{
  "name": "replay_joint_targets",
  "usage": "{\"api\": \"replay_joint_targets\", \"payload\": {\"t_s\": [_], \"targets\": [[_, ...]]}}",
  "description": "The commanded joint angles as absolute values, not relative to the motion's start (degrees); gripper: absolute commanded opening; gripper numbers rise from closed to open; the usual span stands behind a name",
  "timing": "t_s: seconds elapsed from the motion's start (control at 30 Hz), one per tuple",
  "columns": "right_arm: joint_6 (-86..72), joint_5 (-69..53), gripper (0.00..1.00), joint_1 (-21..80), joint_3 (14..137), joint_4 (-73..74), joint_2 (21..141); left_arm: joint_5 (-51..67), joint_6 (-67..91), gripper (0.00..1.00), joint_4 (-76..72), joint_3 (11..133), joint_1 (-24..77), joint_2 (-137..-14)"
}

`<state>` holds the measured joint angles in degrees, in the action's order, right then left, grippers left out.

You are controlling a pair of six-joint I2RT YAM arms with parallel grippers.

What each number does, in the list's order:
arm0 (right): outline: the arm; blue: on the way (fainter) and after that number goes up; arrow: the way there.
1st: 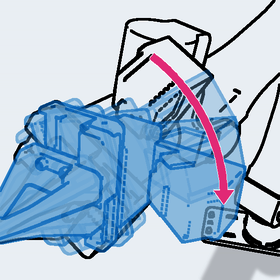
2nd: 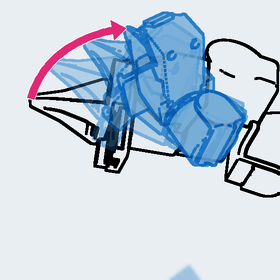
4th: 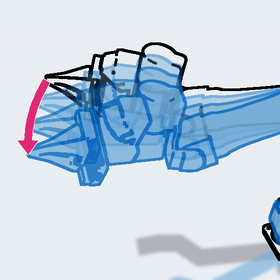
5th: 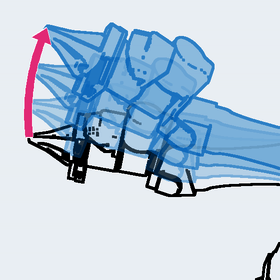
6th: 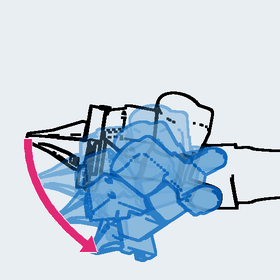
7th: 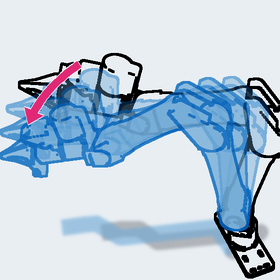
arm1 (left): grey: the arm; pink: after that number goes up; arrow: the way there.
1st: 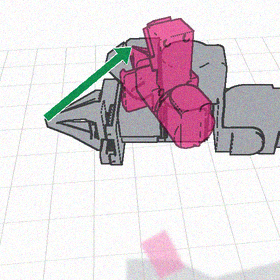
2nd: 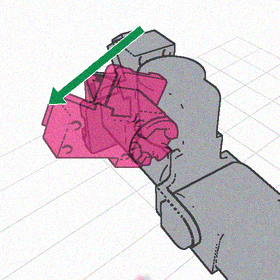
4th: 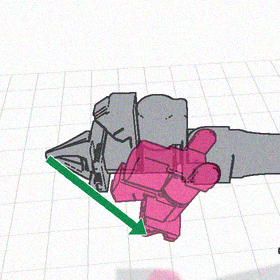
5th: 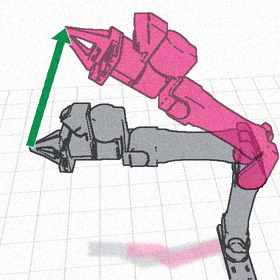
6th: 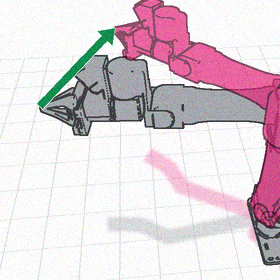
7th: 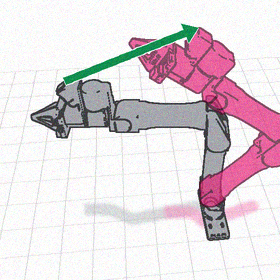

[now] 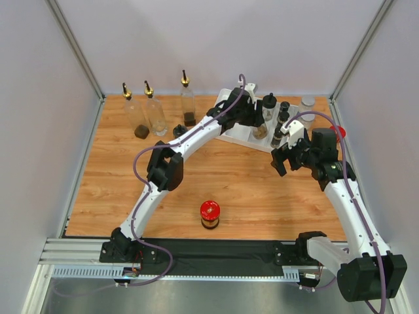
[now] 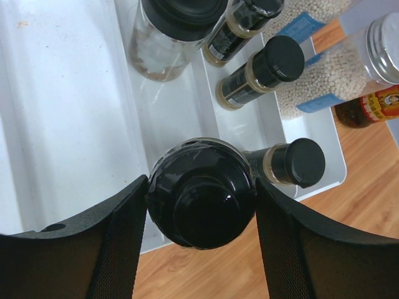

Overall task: Organize the condiment bottles
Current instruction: Place the bottle in the storage box.

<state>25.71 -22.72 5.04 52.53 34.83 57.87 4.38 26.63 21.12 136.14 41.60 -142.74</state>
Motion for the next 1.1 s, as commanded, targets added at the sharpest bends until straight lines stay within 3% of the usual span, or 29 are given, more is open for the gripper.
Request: {"api": "replay_joint_targets", "payload": {"t_s": [0.0,0.23,0.57,0.77,1.07], "targets": [[25.05,-21.97,1.0,4.83,53.61,32.7,56.6,3.61,25.75,0.14,17.14,139.66,42.27,-142.56],[25.05,-21.88,1.0,4.83,53.61,32.69,56.78,3.16,25.14,0.45,17.75,138.78,42.8,-143.09],[25.31,-21.62,1.0,4.83,53.53,32.61,56.78,3.34,24.61,0.74,17.93,136.85,43.33,-141.77],[25.4,-21.71,1.0,4.66,53.44,32.52,56.6,3.51,23.73,0.82,18.02,135.62,43.33,-139.92],[25.31,-22.41,1.0,4.13,53.44,32.61,56.34,4.22,22.33,0.85,18.28,134.3,43.42,-137.2]]}}
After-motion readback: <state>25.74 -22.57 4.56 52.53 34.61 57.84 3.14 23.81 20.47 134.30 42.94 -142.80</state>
